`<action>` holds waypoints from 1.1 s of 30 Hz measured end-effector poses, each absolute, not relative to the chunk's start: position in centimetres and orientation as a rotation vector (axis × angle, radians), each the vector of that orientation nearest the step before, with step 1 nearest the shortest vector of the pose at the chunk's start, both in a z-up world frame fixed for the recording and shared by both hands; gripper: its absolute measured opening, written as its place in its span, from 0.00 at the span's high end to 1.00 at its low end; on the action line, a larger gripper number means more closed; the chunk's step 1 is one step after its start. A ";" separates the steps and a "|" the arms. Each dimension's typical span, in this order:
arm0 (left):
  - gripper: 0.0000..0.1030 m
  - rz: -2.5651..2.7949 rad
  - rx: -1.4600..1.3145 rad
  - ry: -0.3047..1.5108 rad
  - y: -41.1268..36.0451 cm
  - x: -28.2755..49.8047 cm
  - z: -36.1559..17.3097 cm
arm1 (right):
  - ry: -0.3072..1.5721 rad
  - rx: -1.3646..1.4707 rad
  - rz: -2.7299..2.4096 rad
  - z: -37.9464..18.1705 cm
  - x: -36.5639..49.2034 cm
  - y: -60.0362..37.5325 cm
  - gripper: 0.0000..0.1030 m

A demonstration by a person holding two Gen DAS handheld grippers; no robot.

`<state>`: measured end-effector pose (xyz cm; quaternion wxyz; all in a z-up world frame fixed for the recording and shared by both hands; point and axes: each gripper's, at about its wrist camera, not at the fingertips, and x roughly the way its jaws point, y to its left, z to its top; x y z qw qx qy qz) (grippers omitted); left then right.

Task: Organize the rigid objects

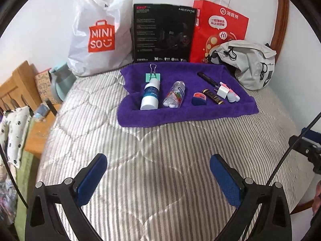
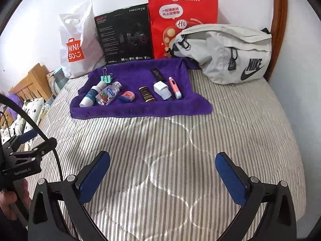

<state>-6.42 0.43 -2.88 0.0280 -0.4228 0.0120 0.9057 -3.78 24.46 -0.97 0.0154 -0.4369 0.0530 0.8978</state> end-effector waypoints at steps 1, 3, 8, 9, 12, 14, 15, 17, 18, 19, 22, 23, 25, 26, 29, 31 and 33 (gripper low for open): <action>0.00 2.803 -1.300 0.045 0.4 -6.1 -2.7 | 0.156 -1.353 2.791 -0.8 -3.6 24.4 0.00; 0.00 2.813 -1.303 0.063 0.7 -5.7 -2.4 | 0.142 -1.349 2.788 -0.6 -3.3 24.3 0.00; 0.00 2.875 -1.285 0.121 0.7 -4.4 -2.0 | 0.112 -1.314 2.789 0.1 -2.9 24.0 0.00; 0.00 2.881 -1.283 0.133 0.7 -4.3 -1.9 | 0.102 -1.307 2.787 0.2 -2.8 24.0 0.00; 0.00 2.895 -1.265 0.147 0.8 -3.8 -1.4 | 0.090 -1.298 2.782 0.4 -2.4 23.9 0.00; 0.00 2.891 -1.259 0.135 0.9 -3.7 -1.2 | 0.091 -1.299 2.780 0.4 -2.2 23.9 0.00; 0.00 2.890 -1.257 0.132 0.9 -3.7 -1.1 | 0.095 -1.299 2.779 0.4 -2.1 23.9 0.00; 0.00 2.886 -1.262 0.134 1.0 -3.7 -1.0 | 0.098 -1.298 2.776 0.4 -1.9 23.9 0.00; 0.00 2.883 -1.263 0.138 1.1 -3.7 -0.9 | 0.098 -1.297 2.778 0.4 -1.8 23.8 0.00; 0.00 2.882 -1.261 0.144 1.3 -3.6 -0.9 | 0.098 -1.294 2.778 0.4 -1.7 23.8 0.00; 0.00 2.881 -1.257 0.157 1.6 -3.6 -0.9 | 0.093 -1.288 2.779 0.6 -1.6 23.9 0.00; 0.00 2.880 -1.259 0.157 1.6 -3.6 -1.0 | 0.093 -1.283 2.778 0.6 -1.5 23.9 0.00; 0.00 2.872 -1.268 0.159 1.7 -3.6 -1.0 | 0.098 -1.285 2.775 0.6 -1.5 24.0 0.00; 0.00 2.873 -1.272 0.164 1.7 -3.7 -1.1 | 0.100 -1.289 2.773 0.5 -1.5 24.1 0.00; 0.00 2.879 -1.279 0.168 1.6 -3.8 -1.2 | 0.103 -1.291 2.772 0.5 -1.5 24.2 0.00; 0.00 2.877 -1.281 0.159 1.4 -3.8 -1.2 | 0.106 -1.296 2.768 0.3 -1.6 24.2 0.00; 0.00 2.879 -1.283 0.156 1.2 -3.9 -1.3 | 0.107 -1.296 2.768 0.2 -1.6 24.2 0.00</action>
